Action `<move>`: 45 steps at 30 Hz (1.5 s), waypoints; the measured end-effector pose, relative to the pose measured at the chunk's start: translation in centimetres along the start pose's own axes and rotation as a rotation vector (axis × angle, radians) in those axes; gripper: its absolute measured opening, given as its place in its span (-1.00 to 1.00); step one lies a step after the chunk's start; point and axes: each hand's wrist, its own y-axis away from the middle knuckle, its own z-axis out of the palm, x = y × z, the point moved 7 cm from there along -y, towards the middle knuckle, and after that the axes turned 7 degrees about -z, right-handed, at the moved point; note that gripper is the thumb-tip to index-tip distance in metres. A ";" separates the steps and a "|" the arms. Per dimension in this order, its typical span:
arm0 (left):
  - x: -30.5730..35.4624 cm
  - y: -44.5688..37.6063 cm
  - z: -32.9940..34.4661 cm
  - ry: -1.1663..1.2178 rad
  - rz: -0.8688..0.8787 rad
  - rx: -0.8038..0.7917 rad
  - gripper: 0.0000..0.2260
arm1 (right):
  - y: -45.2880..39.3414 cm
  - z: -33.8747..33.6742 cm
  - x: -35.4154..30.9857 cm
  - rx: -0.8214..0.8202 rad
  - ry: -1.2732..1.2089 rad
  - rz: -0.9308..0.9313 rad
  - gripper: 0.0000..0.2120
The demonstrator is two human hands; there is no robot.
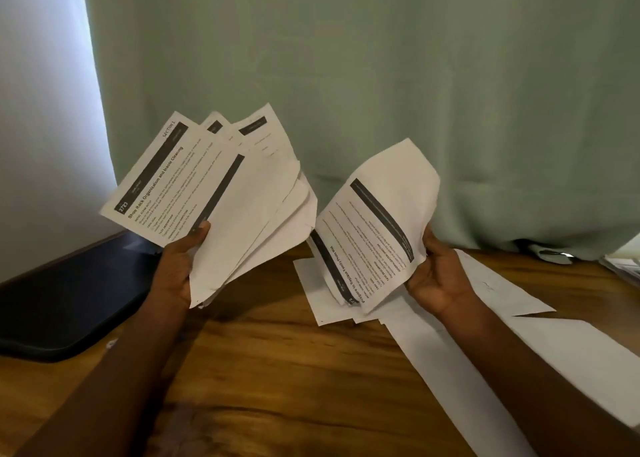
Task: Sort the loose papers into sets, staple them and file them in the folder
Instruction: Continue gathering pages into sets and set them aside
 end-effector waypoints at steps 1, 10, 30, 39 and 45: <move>-0.1 0.2 0.3 -0.008 -0.003 -0.005 -0.55 | 0.0 -0.1 0.1 -0.002 -0.027 0.015 -0.54; 0.5 1.7 1.6 -0.095 -0.048 -0.031 -0.52 | 0.5 -2.9 -3.2 0.514 0.708 -0.213 -0.86; 0.2 2.0 1.1 -0.122 -0.065 -0.018 -0.54 | -0.2 0.7 4.9 -0.536 2.381 -0.235 -0.51; -0.2 0.8 0.0 -0.153 -0.058 0.025 -0.53 | 0.6 1.4 6.3 -0.606 2.122 -0.273 -0.62; 0.0 0.4 -0.2 -0.188 -0.048 0.035 -0.56 | 0.5 0.7 7.1 -0.585 2.260 -0.184 -0.28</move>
